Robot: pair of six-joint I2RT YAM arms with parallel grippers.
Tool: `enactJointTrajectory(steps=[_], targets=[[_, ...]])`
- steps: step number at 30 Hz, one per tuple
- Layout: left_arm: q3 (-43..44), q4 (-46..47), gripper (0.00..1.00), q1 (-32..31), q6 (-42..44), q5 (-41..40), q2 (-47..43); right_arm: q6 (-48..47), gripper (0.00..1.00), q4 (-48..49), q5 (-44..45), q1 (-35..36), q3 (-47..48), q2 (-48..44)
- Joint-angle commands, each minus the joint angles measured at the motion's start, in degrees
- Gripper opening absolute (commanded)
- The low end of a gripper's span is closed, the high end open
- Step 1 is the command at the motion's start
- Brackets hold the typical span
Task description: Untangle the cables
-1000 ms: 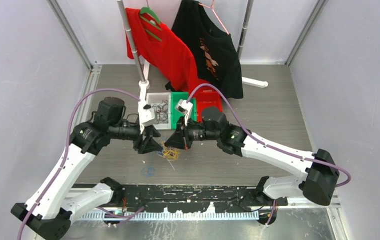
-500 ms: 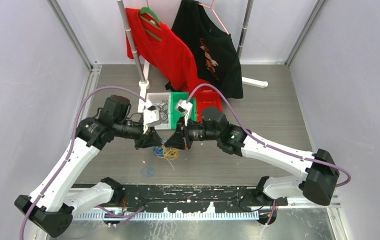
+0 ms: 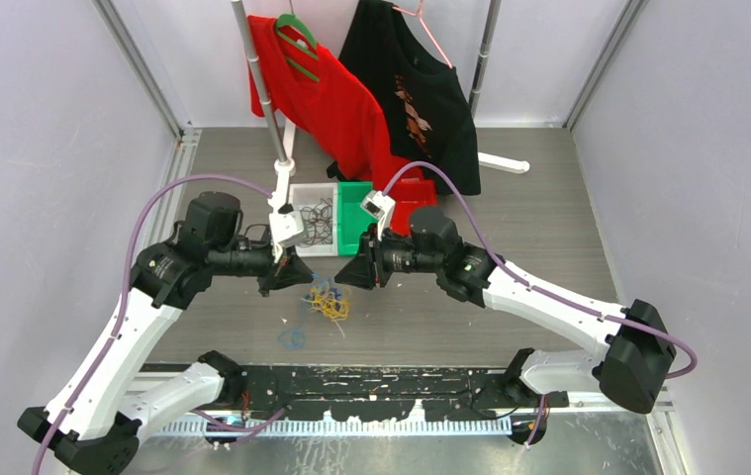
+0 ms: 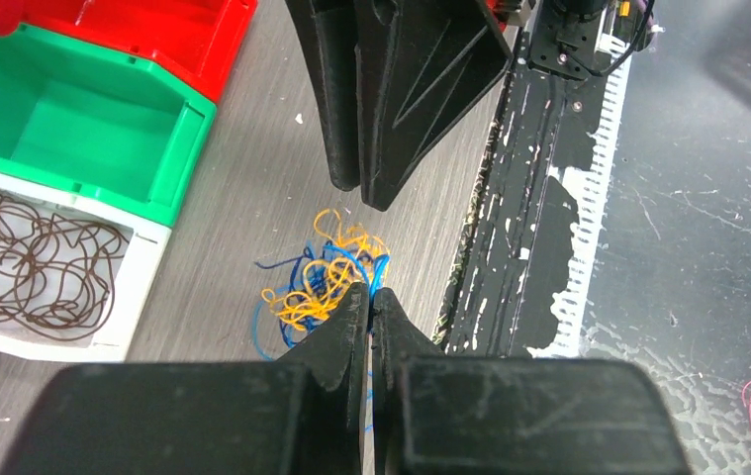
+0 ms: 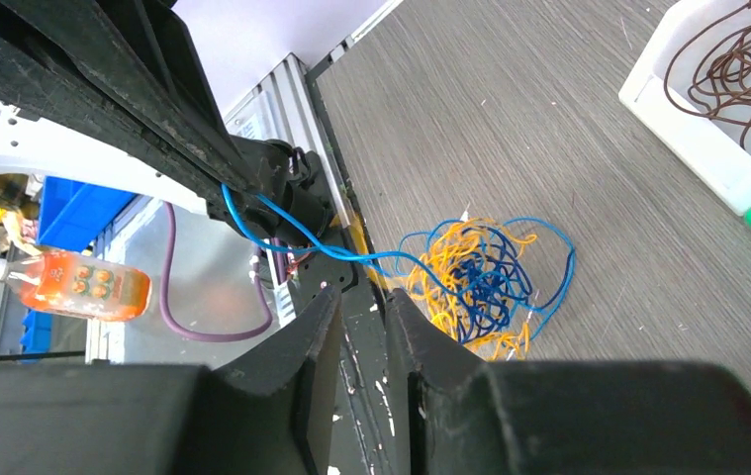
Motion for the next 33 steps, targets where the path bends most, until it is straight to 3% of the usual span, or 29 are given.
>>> enactJointTrajectory(steps=[1,5,8,18,26,30,33], targets=[[1.80,2.70,0.00,-0.05,-3.01,-1.83,-1.29,1.47,0.27,1.84,-1.63,-0.07,0.15,-1.96],[2.75,2.79,0.00,-0.05,-3.22,-2.02,-1.20,0.99,0.26,0.89,-0.17,-0.03,0.09,-1.86],[3.92,3.58,0.00,-0.03,-4.31,-2.62,-0.70,-0.47,0.44,-0.16,1.28,0.40,0.22,-1.37],[8.37,5.28,0.00,-0.04,-11.75,-1.69,0.65,-1.51,0.69,9.53,14.37,5.54,-5.09,-0.52],[11.06,5.46,0.00,-0.05,-14.84,-0.49,2.10,-1.11,0.68,17.18,30.21,11.08,-6.12,3.25],[13.80,4.87,0.00,-0.04,-15.81,1.00,2.97,-1.79,0.60,17.23,34.04,12.17,-6.17,5.16],[16.20,4.10,0.00,-0.04,-16.03,1.01,3.59,-1.91,0.46,17.44,33.74,12.35,-7.40,5.64]])
